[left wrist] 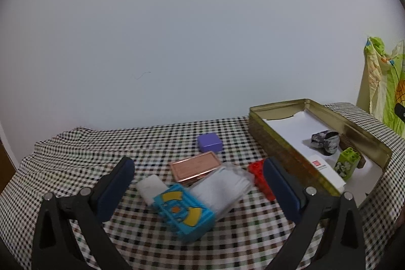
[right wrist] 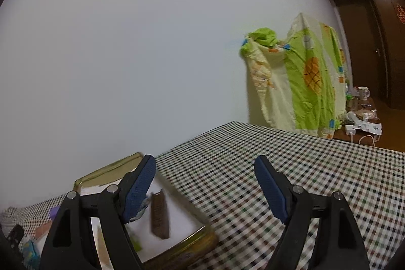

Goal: Organize rigid objects
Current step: 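Move both open grippers back toward the remaining objects, then grasp the blue toy brick with the right gripper, then grasp the white charger with the left gripper while the right lifts the blue brick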

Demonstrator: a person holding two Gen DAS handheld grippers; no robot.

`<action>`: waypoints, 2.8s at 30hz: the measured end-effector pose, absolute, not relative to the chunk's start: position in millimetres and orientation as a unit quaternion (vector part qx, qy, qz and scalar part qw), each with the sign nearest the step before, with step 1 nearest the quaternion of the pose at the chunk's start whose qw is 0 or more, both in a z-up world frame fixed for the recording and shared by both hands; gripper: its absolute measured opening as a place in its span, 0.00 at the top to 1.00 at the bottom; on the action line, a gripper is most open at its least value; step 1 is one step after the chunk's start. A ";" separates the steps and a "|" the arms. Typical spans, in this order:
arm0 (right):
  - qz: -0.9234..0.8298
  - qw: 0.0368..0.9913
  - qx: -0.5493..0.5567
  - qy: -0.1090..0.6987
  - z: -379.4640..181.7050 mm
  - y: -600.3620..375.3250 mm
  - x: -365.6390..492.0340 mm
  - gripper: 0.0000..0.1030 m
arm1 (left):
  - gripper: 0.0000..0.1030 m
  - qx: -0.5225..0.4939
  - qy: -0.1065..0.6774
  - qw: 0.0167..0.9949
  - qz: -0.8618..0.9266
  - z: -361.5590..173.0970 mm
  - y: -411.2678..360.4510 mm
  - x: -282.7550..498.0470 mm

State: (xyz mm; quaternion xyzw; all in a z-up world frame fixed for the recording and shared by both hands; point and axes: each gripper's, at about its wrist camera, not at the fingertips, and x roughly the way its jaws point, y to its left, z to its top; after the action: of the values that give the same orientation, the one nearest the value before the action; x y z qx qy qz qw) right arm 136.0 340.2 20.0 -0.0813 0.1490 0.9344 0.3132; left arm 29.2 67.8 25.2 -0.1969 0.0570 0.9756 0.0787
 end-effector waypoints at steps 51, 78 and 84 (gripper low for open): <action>0.930 -0.080 -0.358 -0.016 -21.6 59.5 4.0 0.46 | 0.01 -0.299 0.023 -0.092 0.949 0.4 -91.2 -24.9; 0.966 -0.096 -0.235 0.053 23.4 98.1 35.5 0.57 | 0.01 -0.318 -0.011 -0.016 0.948 -1.9 -85.1 -26.9; 0.974 -0.021 -0.222 0.049 29.6 131.3 30.8 0.57 | 0.01 -0.334 -0.034 -0.011 0.942 -5.6 -74.5 -34.7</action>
State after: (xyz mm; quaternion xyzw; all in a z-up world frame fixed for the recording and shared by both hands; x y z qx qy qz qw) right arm 30.8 131.3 29.6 -0.2216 0.0487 0.9737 -0.0214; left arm -34.7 -74.5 -5.6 -0.3336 -0.0344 0.9420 -0.0107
